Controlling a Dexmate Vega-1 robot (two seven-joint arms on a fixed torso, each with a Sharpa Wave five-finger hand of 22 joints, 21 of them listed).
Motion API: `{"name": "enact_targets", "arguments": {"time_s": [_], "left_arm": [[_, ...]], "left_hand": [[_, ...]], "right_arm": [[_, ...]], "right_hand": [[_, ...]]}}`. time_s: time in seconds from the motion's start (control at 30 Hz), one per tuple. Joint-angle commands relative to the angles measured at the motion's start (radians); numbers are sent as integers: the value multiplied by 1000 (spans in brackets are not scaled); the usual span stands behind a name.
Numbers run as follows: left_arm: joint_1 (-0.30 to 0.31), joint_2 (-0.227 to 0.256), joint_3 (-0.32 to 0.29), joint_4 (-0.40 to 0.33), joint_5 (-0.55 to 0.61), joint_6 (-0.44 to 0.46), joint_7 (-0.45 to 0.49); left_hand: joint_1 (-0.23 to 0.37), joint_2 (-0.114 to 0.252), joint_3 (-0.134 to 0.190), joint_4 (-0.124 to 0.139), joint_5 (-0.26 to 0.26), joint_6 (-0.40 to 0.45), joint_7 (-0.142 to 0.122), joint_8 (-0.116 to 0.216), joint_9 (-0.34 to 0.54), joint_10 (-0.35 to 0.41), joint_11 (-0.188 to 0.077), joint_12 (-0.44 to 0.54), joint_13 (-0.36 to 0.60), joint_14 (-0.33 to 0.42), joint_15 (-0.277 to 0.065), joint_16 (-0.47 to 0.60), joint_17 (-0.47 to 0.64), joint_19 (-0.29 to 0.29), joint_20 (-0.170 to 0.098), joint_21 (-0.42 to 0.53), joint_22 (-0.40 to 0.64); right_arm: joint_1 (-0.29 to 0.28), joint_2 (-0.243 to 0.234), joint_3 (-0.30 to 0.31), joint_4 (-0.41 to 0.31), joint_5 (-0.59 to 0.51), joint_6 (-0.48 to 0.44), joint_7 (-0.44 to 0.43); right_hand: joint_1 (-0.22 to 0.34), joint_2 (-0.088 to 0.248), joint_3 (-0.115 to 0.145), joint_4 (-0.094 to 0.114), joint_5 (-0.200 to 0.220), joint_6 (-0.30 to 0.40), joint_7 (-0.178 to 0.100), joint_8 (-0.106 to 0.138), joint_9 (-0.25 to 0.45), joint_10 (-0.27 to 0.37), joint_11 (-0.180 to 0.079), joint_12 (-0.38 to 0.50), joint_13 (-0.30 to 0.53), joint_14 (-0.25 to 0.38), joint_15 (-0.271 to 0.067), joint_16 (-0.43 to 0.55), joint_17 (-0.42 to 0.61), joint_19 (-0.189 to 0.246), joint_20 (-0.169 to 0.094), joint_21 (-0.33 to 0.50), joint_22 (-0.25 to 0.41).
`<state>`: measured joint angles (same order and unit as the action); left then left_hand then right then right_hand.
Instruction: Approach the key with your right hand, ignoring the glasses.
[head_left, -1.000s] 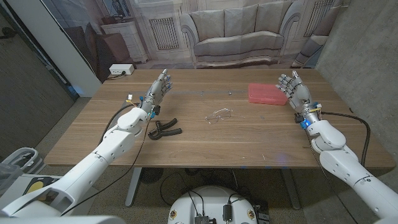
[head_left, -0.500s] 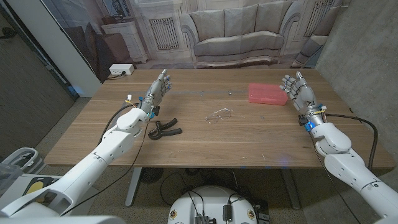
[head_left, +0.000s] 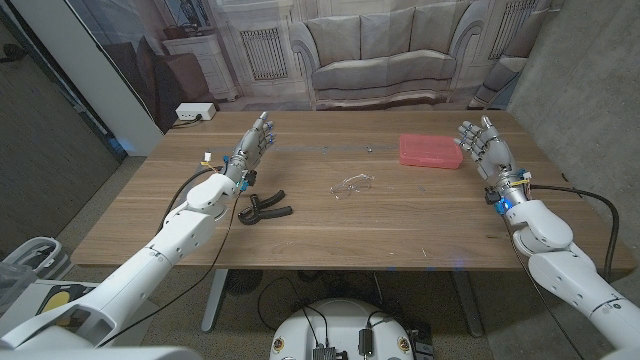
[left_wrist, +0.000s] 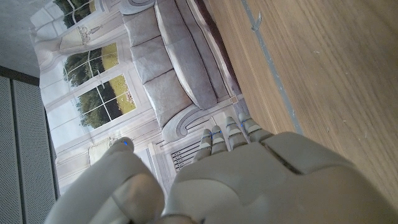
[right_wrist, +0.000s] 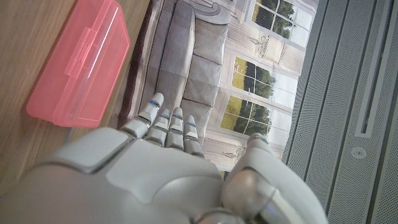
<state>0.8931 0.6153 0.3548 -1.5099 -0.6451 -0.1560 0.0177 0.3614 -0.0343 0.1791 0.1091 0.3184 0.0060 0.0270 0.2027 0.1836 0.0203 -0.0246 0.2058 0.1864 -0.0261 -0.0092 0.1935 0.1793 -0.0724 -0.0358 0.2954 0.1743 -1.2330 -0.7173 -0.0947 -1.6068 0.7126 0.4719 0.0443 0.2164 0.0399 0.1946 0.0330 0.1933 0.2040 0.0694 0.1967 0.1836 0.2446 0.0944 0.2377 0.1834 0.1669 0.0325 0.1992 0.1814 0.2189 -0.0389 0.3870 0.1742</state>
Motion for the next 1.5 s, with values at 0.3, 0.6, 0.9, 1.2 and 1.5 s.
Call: {"name": "enact_targets", "arguments": {"time_s": [0.3, 0.6, 0.9, 1.2, 1.5], "left_arm": [[8, 0, -3, 5, -6, -16, -9], [8, -5, 0, -6, 2, -18, 2], [14, 0, -1, -23, 6, -11, 13], [23, 10, -2, -44, 9, 7, 26], [30, 11, -5, -50, 9, 3, 29]], "left_hand": [[9, 4, -2, -8, 1, -1, 1, -3, 4, 2, 0, -3, 2, -6, -3, -4, 5, -2, -37, -5, 5], [10, 5, -4, -8, 1, 5, 0, -1, 4, 8, -2, -1, 2, -2, -6, -2, 5, 3, -37, -6, 5], [10, 7, -6, -8, 0, 7, 0, -1, 4, 11, 1, 0, 2, 2, -7, -1, 5, 21, -31, -4, 5], [11, 8, -8, -8, 0, 8, 0, -1, 4, 12, 1, 0, 2, 2, -7, -1, 5, 20, -29, -7, 5], [11, 10, -10, -9, 0, 12, 4, 0, 4, 14, 2, 0, 2, 8, -4, 0, 5, 36, -31, -5, 6]], "right_arm": [[-79, -5, 58, -58, -19, 6, -37], [-106, 4, 76, -59, -25, 27, -33], [-147, 0, 101, -81, -29, 33, -34], [-175, 6, 125, -84, -27, 50, -22], [-198, 16, 144, -90, -32, 59, -24]], "right_hand": [[0, 2, 2, -2, 6, 7, -5, 6, 4, 12, 4, 0, 4, 12, 3, -2, 3, 9, -3, -8, 5], [-1, 2, 2, -3, 6, 7, -5, 5, 4, 14, 4, 0, 4, 12, 3, -2, 3, 10, -2, -10, 5], [-1, 3, 1, -4, 6, 8, -5, 5, 4, 14, 5, -1, 4, 12, 4, -3, 3, 11, -1, -12, 5], [-2, 3, 1, -4, 6, 8, -6, 4, 4, 16, 5, -1, 4, 13, 4, -3, 3, 11, 0, -15, 5], [-2, 3, 0, -5, 6, 8, -6, 3, 4, 17, 4, -1, 4, 14, 4, -4, 3, 13, 0, -17, 5]]}}
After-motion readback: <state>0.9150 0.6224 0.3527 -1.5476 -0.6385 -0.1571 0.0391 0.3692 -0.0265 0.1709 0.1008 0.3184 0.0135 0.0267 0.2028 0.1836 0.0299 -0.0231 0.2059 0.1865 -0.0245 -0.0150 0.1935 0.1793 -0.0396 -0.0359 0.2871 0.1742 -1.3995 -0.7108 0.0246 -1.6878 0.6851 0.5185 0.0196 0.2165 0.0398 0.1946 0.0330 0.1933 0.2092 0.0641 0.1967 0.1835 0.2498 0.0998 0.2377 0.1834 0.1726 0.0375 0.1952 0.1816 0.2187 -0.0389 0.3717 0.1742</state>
